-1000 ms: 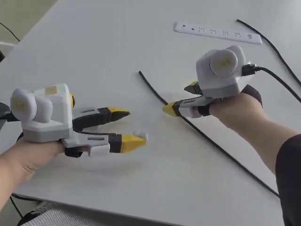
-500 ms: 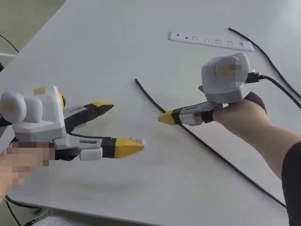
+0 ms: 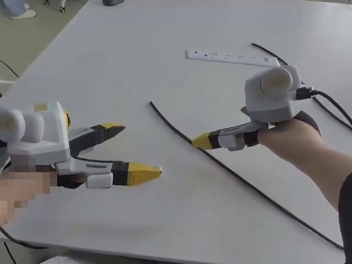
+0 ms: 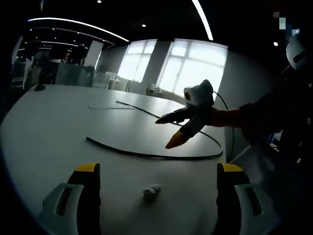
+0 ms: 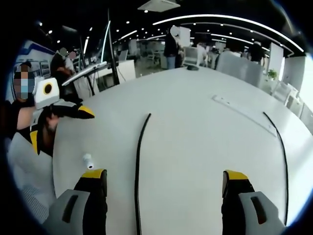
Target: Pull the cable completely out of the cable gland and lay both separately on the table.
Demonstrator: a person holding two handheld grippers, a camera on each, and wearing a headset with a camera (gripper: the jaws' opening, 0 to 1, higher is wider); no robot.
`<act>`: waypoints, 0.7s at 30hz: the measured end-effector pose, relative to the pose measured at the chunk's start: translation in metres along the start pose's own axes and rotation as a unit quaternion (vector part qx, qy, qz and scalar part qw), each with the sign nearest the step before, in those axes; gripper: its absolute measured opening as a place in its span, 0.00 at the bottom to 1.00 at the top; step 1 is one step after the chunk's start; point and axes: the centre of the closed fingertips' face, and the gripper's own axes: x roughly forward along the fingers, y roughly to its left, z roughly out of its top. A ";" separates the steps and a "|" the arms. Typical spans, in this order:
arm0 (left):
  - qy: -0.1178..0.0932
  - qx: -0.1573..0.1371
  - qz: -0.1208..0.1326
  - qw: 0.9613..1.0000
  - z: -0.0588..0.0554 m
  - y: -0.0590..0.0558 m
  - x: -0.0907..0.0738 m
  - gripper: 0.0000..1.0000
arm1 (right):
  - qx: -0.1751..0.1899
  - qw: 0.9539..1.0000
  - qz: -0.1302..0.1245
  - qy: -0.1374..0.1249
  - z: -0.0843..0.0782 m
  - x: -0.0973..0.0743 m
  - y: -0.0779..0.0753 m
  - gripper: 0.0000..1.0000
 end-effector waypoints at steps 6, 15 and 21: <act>0.009 0.011 -0.003 1.000 0.006 -0.010 -0.001 0.99 | 0.014 1.000 -0.016 0.005 -0.014 -0.029 -0.015 0.99; 0.026 0.033 -0.009 0.999 0.017 -0.029 0.000 0.99 | 0.040 0.999 -0.021 0.003 -0.030 -0.079 -0.018 0.99; 0.032 0.066 0.003 0.997 0.030 -0.041 -0.009 0.99 | 0.036 0.999 -0.029 0.002 -0.045 -0.115 -0.012 0.99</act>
